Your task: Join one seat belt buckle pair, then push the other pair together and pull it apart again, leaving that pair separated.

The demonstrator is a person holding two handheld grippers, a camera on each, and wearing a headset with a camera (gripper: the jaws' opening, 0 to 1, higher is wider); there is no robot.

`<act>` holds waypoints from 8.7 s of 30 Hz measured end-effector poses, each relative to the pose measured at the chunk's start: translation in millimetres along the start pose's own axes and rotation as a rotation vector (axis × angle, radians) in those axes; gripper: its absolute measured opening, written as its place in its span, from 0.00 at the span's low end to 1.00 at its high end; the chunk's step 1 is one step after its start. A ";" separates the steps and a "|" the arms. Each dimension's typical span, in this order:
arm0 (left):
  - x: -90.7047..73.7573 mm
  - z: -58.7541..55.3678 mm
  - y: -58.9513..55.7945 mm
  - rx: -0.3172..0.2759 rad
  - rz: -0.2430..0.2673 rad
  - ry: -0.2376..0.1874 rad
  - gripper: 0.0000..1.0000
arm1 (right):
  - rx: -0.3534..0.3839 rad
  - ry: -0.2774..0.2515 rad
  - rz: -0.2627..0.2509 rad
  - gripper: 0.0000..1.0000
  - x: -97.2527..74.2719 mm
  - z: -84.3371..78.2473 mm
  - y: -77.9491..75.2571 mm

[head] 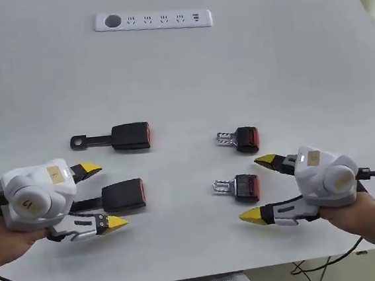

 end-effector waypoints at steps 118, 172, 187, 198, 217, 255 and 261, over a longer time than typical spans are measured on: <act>17.4 4.4 7.1 0.385 -0.195 0.141 0.34 | -0.212 -0.118 0.268 0.34 110.2 81.1 16.0; 15.9 2.3 11.6 0.379 -0.250 0.072 0.33 | -0.251 -0.126 0.253 0.32 119.4 88.6 19.4; 17.3 -7.2 17.6 0.322 -0.292 -0.032 0.32 | -0.244 -0.187 0.252 0.32 120.7 84.3 17.0; 18.9 -9.8 18.8 0.281 -0.307 -0.061 0.32 | -0.234 -0.207 0.249 0.31 120.5 82.7 16.5; 20.1 -3.6 15.7 0.331 -0.288 -0.013 0.34 | -0.238 -0.132 0.228 0.35 120.8 91.0 19.9; 7.3 77.1 72.8 0.253 -0.042 -0.093 0.79 | -0.149 -0.166 -0.074 0.79 -22.9 70.9 -65.0; 21.9 68.6 79.0 0.248 -0.058 -0.050 0.78 | -0.108 -0.113 -0.055 0.79 -27.3 49.9 -83.7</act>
Point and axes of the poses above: the centre of the closed fingertips' face, and the gripper's own axes: x roughly forward along the fingers, y roughly to its left, z roughly out of its top, the point moved 9 cm from there along -x, roughly backward along the fingers, and after that the axes turned 11 degrees about z, right-handed, at the moved point
